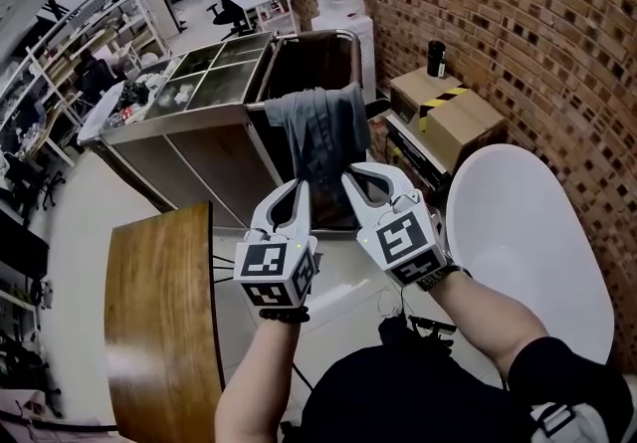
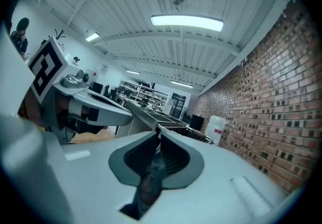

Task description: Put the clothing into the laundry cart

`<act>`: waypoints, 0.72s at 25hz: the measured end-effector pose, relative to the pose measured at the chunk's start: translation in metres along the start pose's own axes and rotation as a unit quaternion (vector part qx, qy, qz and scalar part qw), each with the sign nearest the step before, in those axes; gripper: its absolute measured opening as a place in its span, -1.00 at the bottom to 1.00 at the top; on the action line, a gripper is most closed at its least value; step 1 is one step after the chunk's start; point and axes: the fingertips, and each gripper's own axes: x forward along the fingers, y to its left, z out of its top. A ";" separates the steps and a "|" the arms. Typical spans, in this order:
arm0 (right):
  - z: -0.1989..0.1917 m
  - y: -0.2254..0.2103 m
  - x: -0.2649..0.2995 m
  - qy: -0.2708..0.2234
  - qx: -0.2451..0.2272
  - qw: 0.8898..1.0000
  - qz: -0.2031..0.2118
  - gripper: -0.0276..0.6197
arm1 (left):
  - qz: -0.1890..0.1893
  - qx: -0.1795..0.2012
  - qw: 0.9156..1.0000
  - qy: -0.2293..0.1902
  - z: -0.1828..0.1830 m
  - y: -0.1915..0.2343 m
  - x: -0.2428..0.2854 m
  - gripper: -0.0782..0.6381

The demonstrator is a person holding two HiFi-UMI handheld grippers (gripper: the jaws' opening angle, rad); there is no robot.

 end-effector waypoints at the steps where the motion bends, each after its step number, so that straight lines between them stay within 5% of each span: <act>1: 0.002 0.003 -0.004 -0.002 -0.001 1.000 -0.001 -0.85 | 0.000 -0.001 1.000 0.000 0.000 -0.002 -0.004 -0.77; 18: 0.016 0.002 -0.032 -0.012 -0.006 1.000 -0.004 -0.91 | -0.004 0.004 1.000 -0.008 0.016 -0.027 -0.010 -0.77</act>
